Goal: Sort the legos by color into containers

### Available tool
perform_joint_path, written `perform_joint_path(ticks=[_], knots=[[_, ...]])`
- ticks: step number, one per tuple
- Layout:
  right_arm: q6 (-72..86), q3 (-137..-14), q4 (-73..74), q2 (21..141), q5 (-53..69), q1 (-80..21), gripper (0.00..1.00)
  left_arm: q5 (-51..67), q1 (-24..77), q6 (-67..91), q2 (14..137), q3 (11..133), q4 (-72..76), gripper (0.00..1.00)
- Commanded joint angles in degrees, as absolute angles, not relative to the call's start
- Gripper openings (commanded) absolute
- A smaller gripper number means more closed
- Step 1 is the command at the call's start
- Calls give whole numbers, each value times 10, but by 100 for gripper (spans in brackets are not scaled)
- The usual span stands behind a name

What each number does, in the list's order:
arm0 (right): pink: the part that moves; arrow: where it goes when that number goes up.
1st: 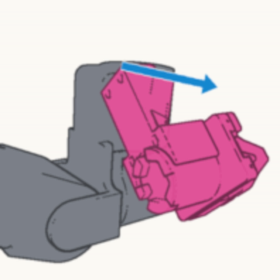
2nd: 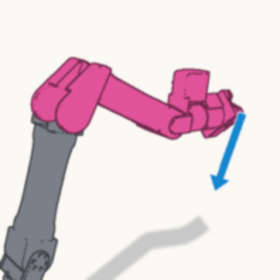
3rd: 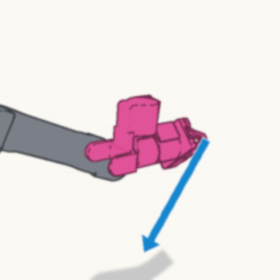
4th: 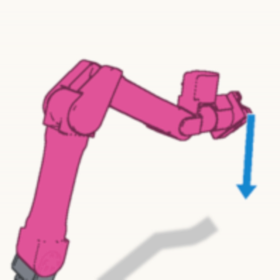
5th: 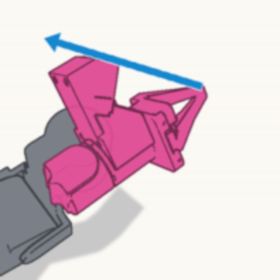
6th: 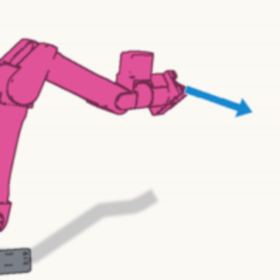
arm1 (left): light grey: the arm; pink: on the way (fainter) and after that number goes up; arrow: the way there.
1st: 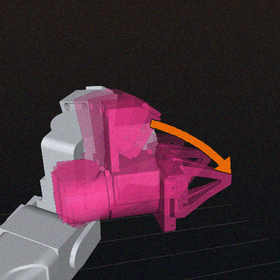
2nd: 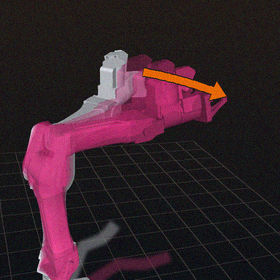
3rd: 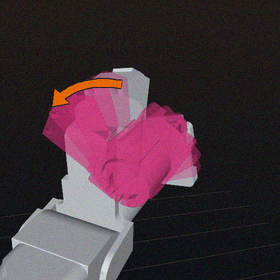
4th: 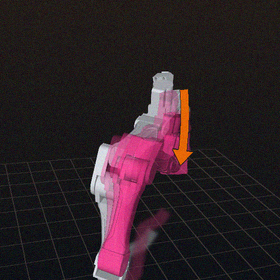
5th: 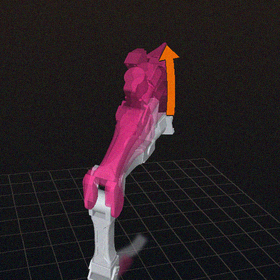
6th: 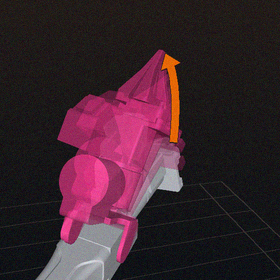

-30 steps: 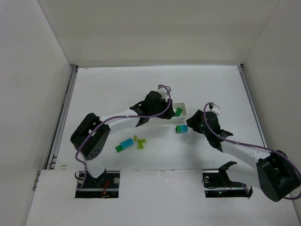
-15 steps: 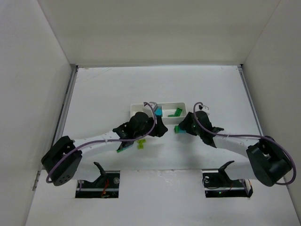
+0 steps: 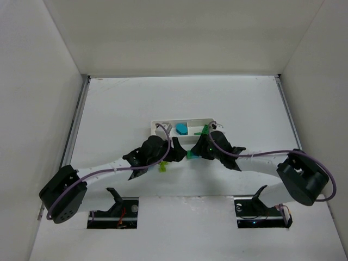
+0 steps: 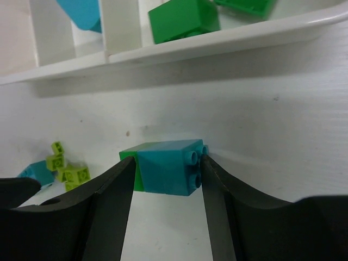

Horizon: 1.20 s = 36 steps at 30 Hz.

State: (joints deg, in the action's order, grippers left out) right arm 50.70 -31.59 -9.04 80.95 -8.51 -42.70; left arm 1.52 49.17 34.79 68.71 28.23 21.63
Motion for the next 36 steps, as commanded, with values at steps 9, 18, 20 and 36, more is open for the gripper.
perform_joint_path(ticks=[9,18,20,36], knots=[[518,-304,-109,699,-49,-392,65,-42,522,276,649,234,265,63],[467,-289,-101,673,5,-352,67,-105,545,212,729,259,300,65],[441,-294,-77,672,-3,-354,68,-87,539,243,716,246,308,64],[91,-438,88,776,-135,-528,80,69,405,372,570,251,251,63]])
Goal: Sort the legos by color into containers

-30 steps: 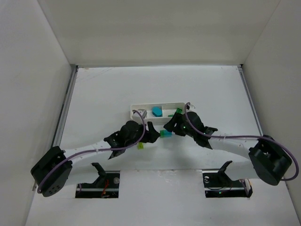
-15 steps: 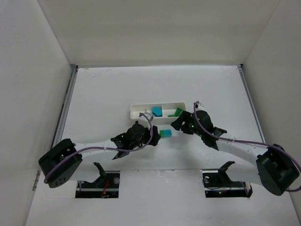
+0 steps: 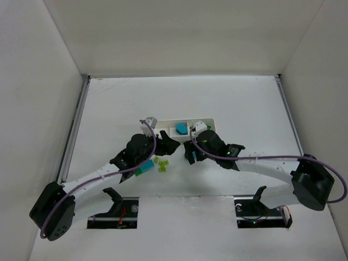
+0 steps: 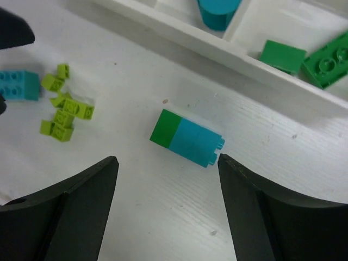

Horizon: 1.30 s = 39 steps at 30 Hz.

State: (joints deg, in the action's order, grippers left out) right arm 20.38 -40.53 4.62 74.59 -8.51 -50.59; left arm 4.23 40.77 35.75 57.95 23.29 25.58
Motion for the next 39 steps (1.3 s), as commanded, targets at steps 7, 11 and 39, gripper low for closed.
perform_joint_path(ticks=[7,11,39], knots=[[26,-479,151,831,-169,-539,84,93,388,372,556,250,248,63],[-2,-488,148,849,-176,-531,85,105,373,372,549,250,246,63],[25,-474,63,886,-14,-520,64,107,320,396,487,227,243,61]])
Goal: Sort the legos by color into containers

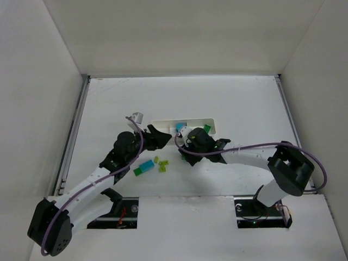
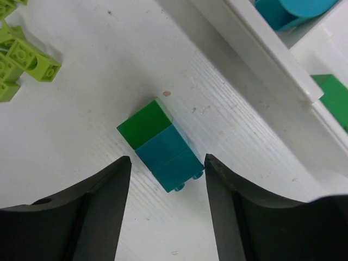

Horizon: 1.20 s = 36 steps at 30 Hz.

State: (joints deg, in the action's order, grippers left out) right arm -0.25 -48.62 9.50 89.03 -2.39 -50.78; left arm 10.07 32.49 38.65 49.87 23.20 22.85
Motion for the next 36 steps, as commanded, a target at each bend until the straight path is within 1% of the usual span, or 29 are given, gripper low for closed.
perform_joint_path(ticks=[1,5,7,12,19,23,27,31,36], knots=[[26,-470,61,890,-20,-526,64,107,320,396,485,227,243,61],[30,-467,44,906,-34,-534,63,107,319,397,482,225,243,61],[31,-467,40,906,-48,-535,59,107,319,400,477,224,243,61],[45,-457,25,893,-69,-537,46,110,319,409,468,220,238,61],[80,-441,22,835,-40,-531,35,115,318,421,451,224,222,61],[81,-436,27,789,-9,-526,35,141,316,436,448,227,221,61],[83,-445,13,752,80,-504,35,196,293,495,439,198,230,62],[87,-465,0,747,137,-496,35,253,266,538,418,186,231,64],[85,-483,-5,761,172,-496,35,273,277,555,431,199,222,68]])
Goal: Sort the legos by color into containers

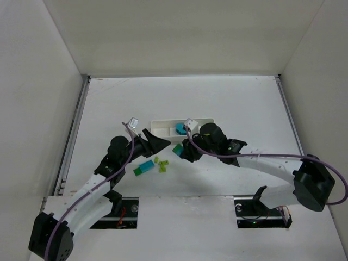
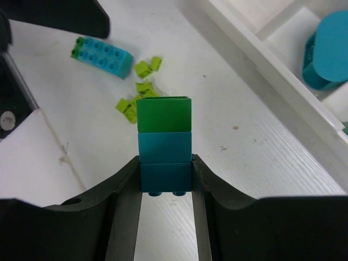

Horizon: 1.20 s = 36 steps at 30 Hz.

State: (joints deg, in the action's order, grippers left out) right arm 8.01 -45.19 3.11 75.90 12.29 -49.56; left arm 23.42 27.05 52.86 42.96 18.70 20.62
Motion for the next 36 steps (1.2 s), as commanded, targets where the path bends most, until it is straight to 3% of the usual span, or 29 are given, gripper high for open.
perform_joint_path(ticks=[1,19,31,36], knots=[[85,-486,-4,763,177,-498,35,274,282,555,438,203,220,69],[60,-521,33,780,176,-527,35,258,334,522,546,260,171,65],[52,-522,35,782,157,-537,35,255,338,524,564,263,183,44],[49,-522,33,782,152,-535,36,255,340,521,566,263,185,26]])
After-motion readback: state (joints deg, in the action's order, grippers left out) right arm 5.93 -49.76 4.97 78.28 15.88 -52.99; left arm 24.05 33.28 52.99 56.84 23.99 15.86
